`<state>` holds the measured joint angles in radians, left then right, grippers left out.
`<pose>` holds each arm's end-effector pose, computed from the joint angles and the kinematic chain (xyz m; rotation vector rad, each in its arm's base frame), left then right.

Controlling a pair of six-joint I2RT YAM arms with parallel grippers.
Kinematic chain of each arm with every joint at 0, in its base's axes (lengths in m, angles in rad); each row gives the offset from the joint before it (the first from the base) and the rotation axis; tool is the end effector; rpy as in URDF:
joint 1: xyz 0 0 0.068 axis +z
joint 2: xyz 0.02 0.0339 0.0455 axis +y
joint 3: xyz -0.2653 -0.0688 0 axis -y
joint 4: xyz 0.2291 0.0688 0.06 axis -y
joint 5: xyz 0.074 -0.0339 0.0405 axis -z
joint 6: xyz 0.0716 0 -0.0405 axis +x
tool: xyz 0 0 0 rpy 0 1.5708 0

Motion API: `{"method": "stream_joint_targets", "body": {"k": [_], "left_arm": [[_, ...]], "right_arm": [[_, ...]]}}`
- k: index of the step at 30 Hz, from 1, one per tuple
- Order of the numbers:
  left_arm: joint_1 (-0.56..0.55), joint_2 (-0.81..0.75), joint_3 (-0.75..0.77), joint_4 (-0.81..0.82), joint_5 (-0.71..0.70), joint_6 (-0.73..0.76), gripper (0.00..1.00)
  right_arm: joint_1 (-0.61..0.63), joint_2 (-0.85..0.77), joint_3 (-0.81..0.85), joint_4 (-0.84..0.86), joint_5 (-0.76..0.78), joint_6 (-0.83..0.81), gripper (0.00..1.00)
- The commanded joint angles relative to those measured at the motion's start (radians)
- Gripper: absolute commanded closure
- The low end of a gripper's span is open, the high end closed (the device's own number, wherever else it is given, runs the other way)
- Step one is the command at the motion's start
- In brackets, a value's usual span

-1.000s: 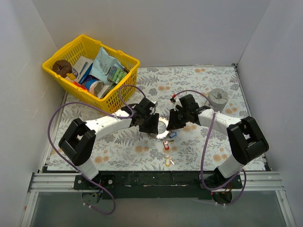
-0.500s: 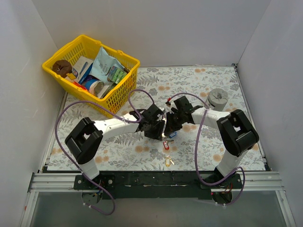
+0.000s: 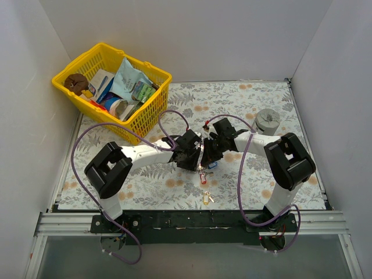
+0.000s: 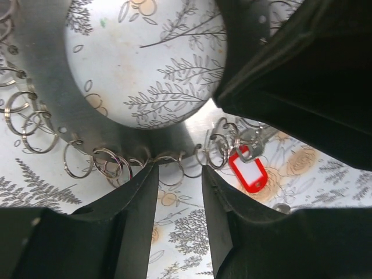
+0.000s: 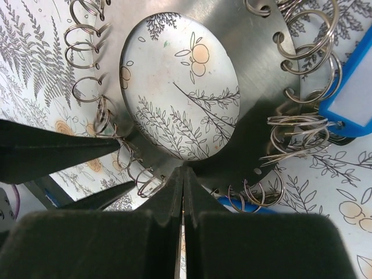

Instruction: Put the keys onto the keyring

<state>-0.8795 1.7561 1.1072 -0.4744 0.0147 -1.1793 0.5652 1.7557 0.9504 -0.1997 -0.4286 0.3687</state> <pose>0.2228 -0.2708 0.1524 -0.4237 2.8372 -0.5703 0.2757 0.2101 0.1332 -0.4338 2.6635 0.8758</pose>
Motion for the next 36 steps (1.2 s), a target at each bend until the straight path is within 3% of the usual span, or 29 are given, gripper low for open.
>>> {"method": "stream_joint_targets", "body": {"k": [1, 23, 36], "left_arm": [[-0.004, 0.016, 0.016, -0.012, -0.087, 0.01, 0.65], [0.054, -0.03, 0.101, -0.004, -0.174, 0.021, 0.67], [0.099, -0.016, 0.172, 0.023, -0.127, 0.035, 0.64]], "right_arm": [[0.005, 0.028, 0.008, -0.023, 0.031, -0.014, 0.99], [0.018, 0.022, -0.013, -0.038, 0.045, -0.016, 0.99], [0.025, -0.012, -0.01, -0.043, 0.048, -0.013, 0.99]]}}
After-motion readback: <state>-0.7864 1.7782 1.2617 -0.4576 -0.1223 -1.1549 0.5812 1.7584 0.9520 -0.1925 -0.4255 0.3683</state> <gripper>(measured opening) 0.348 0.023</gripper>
